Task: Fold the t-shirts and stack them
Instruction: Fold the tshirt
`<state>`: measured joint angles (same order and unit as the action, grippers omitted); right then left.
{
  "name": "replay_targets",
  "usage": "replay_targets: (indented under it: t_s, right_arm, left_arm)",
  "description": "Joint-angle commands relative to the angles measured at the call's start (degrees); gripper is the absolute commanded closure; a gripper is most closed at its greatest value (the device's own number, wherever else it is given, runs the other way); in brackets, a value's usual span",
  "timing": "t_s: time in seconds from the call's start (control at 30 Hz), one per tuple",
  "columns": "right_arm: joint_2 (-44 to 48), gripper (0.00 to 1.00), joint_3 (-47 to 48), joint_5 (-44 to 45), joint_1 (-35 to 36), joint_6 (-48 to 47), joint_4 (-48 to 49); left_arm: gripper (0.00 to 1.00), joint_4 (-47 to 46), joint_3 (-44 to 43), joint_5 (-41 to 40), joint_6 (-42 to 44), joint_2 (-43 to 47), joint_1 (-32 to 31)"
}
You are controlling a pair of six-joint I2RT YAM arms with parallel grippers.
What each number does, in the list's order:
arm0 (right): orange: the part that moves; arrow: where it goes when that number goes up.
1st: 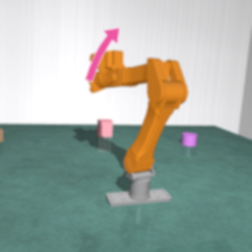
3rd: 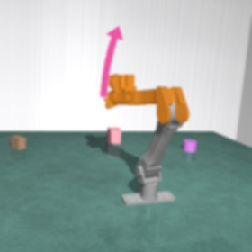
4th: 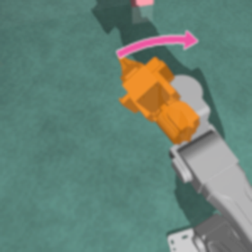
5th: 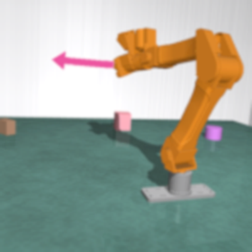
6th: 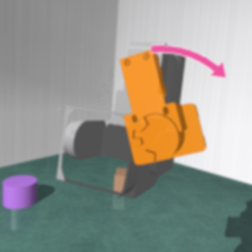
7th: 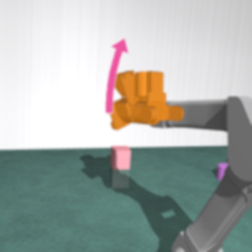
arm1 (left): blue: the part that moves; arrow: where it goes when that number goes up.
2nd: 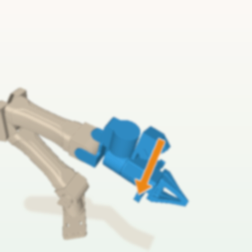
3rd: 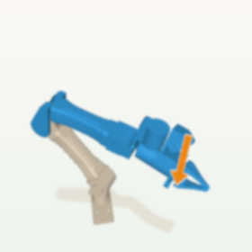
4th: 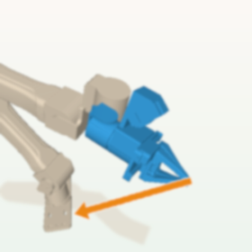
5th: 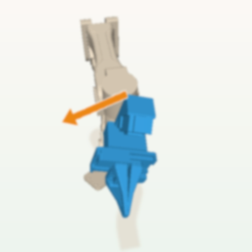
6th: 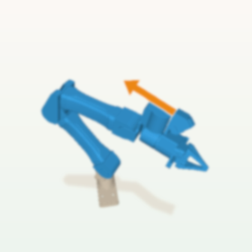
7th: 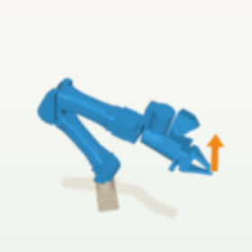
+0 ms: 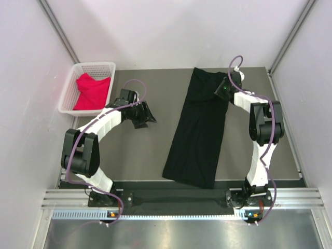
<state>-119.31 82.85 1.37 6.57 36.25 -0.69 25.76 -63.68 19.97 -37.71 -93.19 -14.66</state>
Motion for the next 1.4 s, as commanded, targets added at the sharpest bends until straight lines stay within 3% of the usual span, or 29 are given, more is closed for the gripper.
replay_targets:
  t_s: [0.0, 0.13, 0.33, 0.5, 0.67, 0.77, 0.93, 1.37]
  right_arm:
    - [1.5, 0.7, 2.2, -0.6, -0.7, -1.3, -2.5]
    - [3.0, 0.42, 8.3, 1.1, -0.7, -5.6, -13.6]
    - [10.4, 0.28, 9.4, 0.0, -0.4, -9.5, -34.1]
    - [25.7, 0.25, -4.2, -6.4, 2.4, -11.0, -40.1]
    - [38.5, 0.25, -23.1, -22.4, 8.6, -11.1, -41.8]
    - [46.7, 0.26, -31.6, -25.4, 14.5, -9.1, -41.8]
    - [59.7, 0.31, -45.6, -31.6, 17.3, -3.4, -39.7]
    - [75.5, 0.42, -63.3, -36.1, 17.5, 2.8, -40.1]
  left_arm:
    - [0.38, 0.5, -1.7, 1.3, 1.5, -0.2, 0.3]
    - [0.37, 3.1, -1.4, 3.0, 3.3, -0.8, -0.1]
    - [0.38, 4.7, 4.3, 6.4, 2.8, -0.2, -1.2]
    - [0.39, 4.6, 9.7, 9.0, 1.3, 1.3, -4.0]
    - [0.39, 4.3, 13.4, 10.7, 0.6, 3.4, -5.6]
    - [0.39, 5.1, 15.5, 12.3, 0.1, 4.8, -6.3]
    - [0.38, 2.4, 20.8, 14.1, -2.8, 9.5, -8.8]
    - [0.4, 2.9, 25.5, 8.6, -12.5, 11.5, -22.2]
